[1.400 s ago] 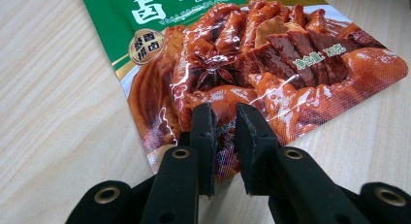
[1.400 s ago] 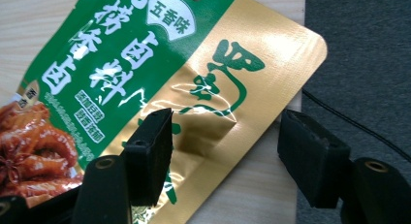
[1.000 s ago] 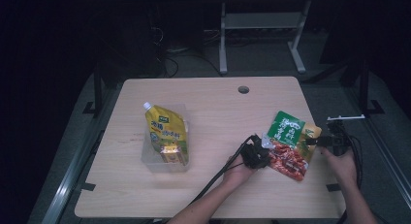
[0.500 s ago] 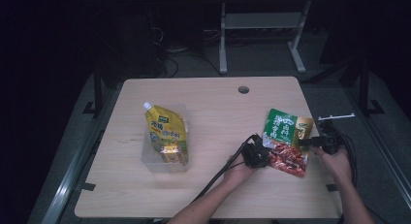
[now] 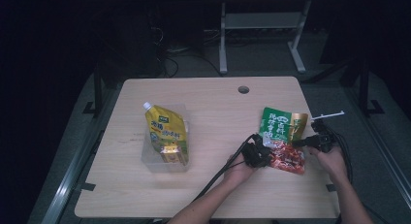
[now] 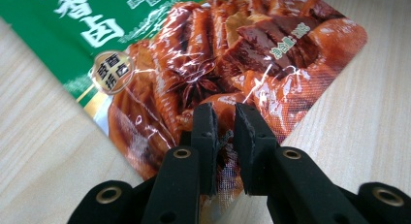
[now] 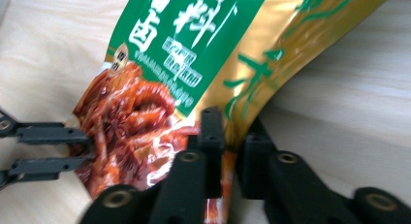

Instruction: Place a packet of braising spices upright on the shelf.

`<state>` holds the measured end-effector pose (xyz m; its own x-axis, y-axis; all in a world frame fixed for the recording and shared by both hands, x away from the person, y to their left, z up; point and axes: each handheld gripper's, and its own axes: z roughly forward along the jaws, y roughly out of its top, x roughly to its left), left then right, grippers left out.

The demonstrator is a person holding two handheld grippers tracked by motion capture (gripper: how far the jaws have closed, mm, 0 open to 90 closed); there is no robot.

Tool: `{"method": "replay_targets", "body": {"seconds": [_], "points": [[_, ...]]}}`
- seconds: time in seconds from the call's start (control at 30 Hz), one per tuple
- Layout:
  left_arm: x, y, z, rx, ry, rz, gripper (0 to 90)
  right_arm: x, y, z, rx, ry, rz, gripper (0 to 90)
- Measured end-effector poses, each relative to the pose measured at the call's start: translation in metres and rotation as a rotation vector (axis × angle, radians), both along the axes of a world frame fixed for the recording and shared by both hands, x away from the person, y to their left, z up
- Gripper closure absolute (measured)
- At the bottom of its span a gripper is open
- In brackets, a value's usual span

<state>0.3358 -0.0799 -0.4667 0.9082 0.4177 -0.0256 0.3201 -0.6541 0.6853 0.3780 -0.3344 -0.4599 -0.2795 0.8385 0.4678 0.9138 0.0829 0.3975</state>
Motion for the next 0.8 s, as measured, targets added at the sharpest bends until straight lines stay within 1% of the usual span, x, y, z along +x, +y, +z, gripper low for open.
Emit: {"method": "replay_targets", "body": {"seconds": [0.03, 0.07, 0.1, 0.2, 0.23, 0.27, 0.33, 0.4, 0.5, 0.53, 0.57, 0.6, 0.63, 0.7, 0.73, 0.77, 0.8], "points": [[0.000, 0.000, 0.000, -0.004, 0.000, 0.002, 78.3, 0.000, 0.002, 0.001, -0.002, -0.006, 0.005, 87.4], [0.000, 0.000, 0.000, -0.004, 0.000, 0.002, 78.1, 0.000, 0.002, 0.001, -0.002, -0.006, 0.005, 87.4], [0.000, 0.001, 0.000, -0.001, -0.007, -0.004, 77.9, 0.000, 0.003, 0.004, -0.005, -0.010, 0.012, 89.2], [0.000, 0.002, 0.000, -0.004, -0.002, 0.000, 76.7, 0.000, 0.003, 0.007, 0.005, -0.021, 0.012, 89.5], [-0.001, 0.003, 0.000, -0.012, -0.002, 0.003, 76.1, -0.001, 0.003, 0.011, 0.012, -0.041, 0.018, 89.6], [-0.001, 0.003, 0.000, -0.012, -0.002, 0.003, 75.5, -0.001, 0.003, 0.011, 0.012, -0.041, 0.018, 89.6], [-0.001, 0.004, 0.002, -0.014, 0.002, 0.013, 72.9, -0.004, 0.004, 0.018, 0.027, -0.073, 0.020, 89.7], [-0.001, 0.007, 0.004, -0.019, 0.010, 0.015, 70.9, -0.007, 0.006, 0.021, 0.034, -0.082, 0.024, 89.7], [-0.001, 0.014, 0.011, -0.027, -0.003, 0.024, 69.5, -0.011, 0.009, 0.027, 0.036, -0.103, 0.042, 89.7], [-0.001, 0.014, 0.011, -0.027, -0.003, 0.024, 68.9, -0.011, 0.009, 0.027, 0.036, -0.103, 0.042, 89.7], [-0.002, 0.018, 0.014, -0.028, -0.006, 0.023, 68.5, -0.014, 0.011, 0.031, 0.040, -0.118, 0.040, 89.8], [-0.002, 0.018, 0.014, -0.028, -0.006, 0.023, 68.0, -0.014, 0.011, 0.031, 0.040, -0.118, 0.040, 89.8], [-0.004, 0.023, 0.017, -0.032, -0.013, 0.022, 67.3, -0.018, 0.014, 0.038, 0.038, -0.144, 0.045, 89.8], [-0.007, 0.030, 0.021, -0.043, -0.024, 0.024, 66.0, -0.022, 0.017, 0.045, 0.033, -0.171, 0.055, 89.9], [-0.007, 0.030, 0.021, -0.043, -0.024, 0.024, 65.2, -0.022, 0.017, 0.045, 0.033, -0.171, 0.055, 89.9], [-0.010, 0.035, 0.024, -0.051, -0.032, 0.022, 64.5, -0.027, 0.021, 0.053, 0.034, -0.200, 0.067, 89.9], [-0.010, 0.035, 0.024, -0.051, -0.032, 0.022, 64.1, -0.027, 0.021, 0.053, 0.034, -0.200, 0.067, 89.9]]}}
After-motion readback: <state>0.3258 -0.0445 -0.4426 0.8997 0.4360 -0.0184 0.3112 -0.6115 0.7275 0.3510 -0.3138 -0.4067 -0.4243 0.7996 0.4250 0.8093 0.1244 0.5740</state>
